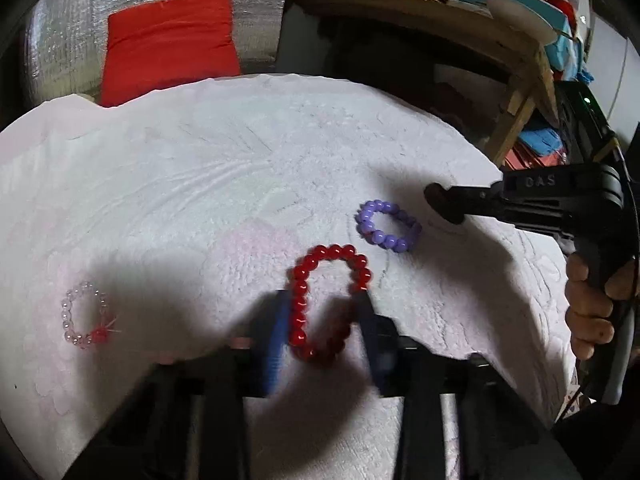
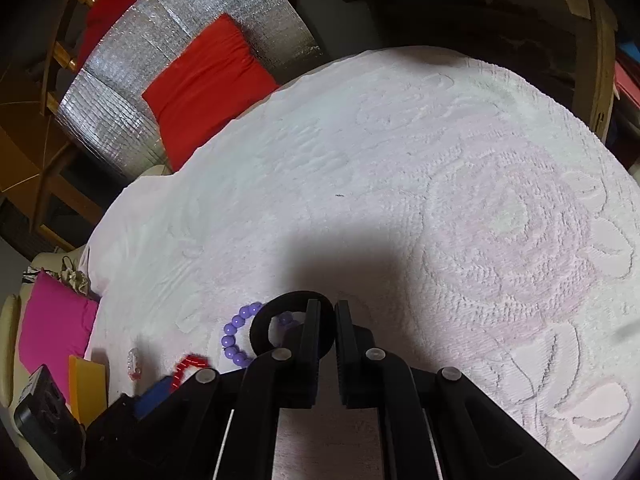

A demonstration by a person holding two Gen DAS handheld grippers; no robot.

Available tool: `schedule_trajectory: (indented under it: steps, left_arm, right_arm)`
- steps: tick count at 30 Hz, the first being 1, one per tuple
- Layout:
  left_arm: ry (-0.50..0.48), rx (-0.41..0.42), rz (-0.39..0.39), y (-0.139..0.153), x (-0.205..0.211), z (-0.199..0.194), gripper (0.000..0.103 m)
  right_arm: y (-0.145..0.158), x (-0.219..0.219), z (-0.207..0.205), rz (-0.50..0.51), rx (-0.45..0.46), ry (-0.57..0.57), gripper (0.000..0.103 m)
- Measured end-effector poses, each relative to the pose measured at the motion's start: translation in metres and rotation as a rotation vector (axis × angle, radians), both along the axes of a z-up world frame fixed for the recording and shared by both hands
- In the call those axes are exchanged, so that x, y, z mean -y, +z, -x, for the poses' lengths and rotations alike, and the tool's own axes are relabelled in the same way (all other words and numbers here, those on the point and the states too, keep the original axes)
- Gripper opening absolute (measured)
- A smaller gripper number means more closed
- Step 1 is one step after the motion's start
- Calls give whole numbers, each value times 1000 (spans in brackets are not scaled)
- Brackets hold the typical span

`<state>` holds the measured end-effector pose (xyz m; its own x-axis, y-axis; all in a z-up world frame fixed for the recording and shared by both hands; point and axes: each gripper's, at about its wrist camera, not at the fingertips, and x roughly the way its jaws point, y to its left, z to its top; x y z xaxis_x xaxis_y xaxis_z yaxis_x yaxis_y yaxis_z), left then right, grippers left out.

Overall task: Organize jewelry
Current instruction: 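Lift the red bracelet and hair tie toward the orange box, then lower the red bracelet into the orange box while the right gripper drops the hair tie there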

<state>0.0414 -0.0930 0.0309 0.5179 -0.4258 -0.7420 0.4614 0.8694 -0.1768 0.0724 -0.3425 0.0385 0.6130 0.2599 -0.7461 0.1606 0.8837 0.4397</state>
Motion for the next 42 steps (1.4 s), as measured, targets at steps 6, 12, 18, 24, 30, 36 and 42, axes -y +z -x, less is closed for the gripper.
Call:
schedule_trajectory:
  steps: [6, 12, 18, 24, 30, 36, 42]
  left_arm:
    - [-38, 6, -15, 4, 5, 10, 9]
    - [30, 65, 74, 38, -26, 22, 9]
    - [125, 97, 104, 62, -66, 35, 9]
    - [266, 158, 139, 101, -117, 56, 9]
    - [433, 265, 160, 147, -189, 104, 9]
    - [590, 325, 100, 174, -273, 159, 9]
    - [725, 292, 82, 162, -344, 185, 9]
  right_arm:
    - [7, -9, 4, 4, 23, -2, 8]
    - [21, -21, 11, -23, 84, 15, 8]
    - [34, -57, 17, -20, 134, 84, 8]
    - [43, -108, 29, -43, 196, 188, 8]
    - [60, -172, 52, -9, 281, 307, 8]
    - [79, -261, 78, -32, 319, 480, 8]
    - [96, -354, 99, -28, 334, 638, 8]
